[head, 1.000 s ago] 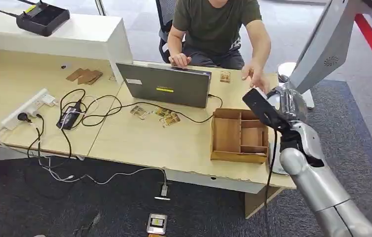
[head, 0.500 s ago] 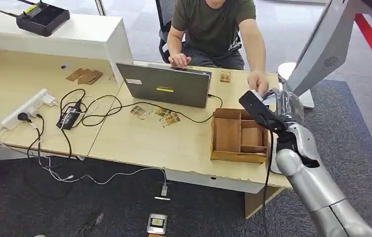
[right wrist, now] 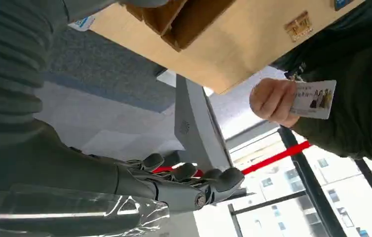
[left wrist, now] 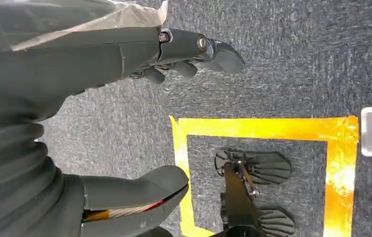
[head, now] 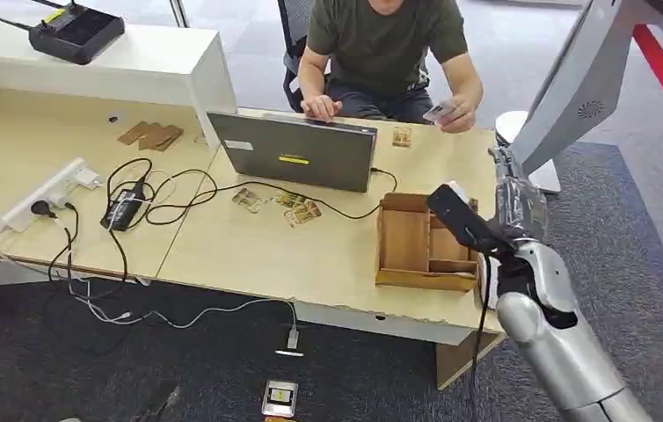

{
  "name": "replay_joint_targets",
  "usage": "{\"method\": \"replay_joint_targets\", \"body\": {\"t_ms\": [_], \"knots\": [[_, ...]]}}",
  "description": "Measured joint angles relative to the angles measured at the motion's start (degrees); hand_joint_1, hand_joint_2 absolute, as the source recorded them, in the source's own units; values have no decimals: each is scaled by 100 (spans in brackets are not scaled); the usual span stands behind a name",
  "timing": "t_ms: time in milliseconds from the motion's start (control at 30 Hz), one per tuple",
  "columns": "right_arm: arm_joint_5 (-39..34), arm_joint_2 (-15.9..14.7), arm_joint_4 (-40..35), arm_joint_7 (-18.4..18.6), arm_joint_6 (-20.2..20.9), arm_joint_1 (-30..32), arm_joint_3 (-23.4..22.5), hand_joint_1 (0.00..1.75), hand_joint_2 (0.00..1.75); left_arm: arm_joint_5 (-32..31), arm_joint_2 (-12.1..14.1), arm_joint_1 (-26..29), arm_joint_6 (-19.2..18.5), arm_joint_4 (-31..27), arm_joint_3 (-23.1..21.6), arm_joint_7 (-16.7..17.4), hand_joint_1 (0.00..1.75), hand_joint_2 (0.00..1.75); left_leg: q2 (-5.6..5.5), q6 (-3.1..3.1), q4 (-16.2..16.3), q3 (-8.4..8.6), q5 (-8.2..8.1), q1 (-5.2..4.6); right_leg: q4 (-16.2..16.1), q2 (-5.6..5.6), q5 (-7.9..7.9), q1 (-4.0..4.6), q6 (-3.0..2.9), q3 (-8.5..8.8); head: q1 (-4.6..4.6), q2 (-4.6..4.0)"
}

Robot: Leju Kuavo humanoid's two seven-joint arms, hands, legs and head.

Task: Pass the card to the sensor for recognition and then transmit it.

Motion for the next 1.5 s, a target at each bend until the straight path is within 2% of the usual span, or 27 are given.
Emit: {"method": "replay_joint_targets", "body": {"t_ms": [67, 267, 400, 467, 700, 1000, 1500], "knots": [[145, -94, -393, -61, 178, 246, -70, 0, 175, 33, 20, 56, 0, 0, 0, -57, 0, 175, 3, 0, 0, 0, -3, 0, 0, 0, -1, 0, -2, -1, -2, 0], [826, -328, -1587, -297, 1167, 985, -225, 0, 175, 79, 72, 155, 0, 0, 2, -236, 0, 175, 4, -3, -1, 1, -6, 0, -1, 0, -7, 2, -6, 1, 0, 0], [1154, -370, -2003, -306, 1568, 1357, -219, 0, 175, 101, 98, 198, 0, 0, 7, -319, 0, 175, 4, -4, -2, 0, -7, 1, -1, 0, -9, 4, -10, 1, -2, 0], [1233, -372, -2055, -319, 1622, 1475, -217, 0, 175, 116, 107, 209, -2, 0, 7, -345, 0, 175, 3, -4, -2, 0, -7, 2, -1, 0, -9, 5, -10, 2, 0, 0], [1506, -275, -1782, -498, 1569, 1652, -190, 0, 175, 136, 114, 274, -2, 0, 22, -376, 0, 175, 3, -4, -3, -1, -7, 2, 1, 0, -9, 4, -10, 2, -2, 0], [1779, 4, -808, -533, 1061, 1574, -162, 0, 175, 134, 112, 324, 2, 0, 63, -396, 0, 175, 1, -4, -3, -3, -7, 3, 2, -1, -10, 5, -10, 2, 0, 0], [2031, 496, 998, -653, 158, 1002, -223, 0, 175, 37, 92, 340, 26, 0, 144, -396, 0, 175, 1, -4, -3, -3, -6, 3, 3, -1, -9, 5, -10, 2, 0, 0]]}}
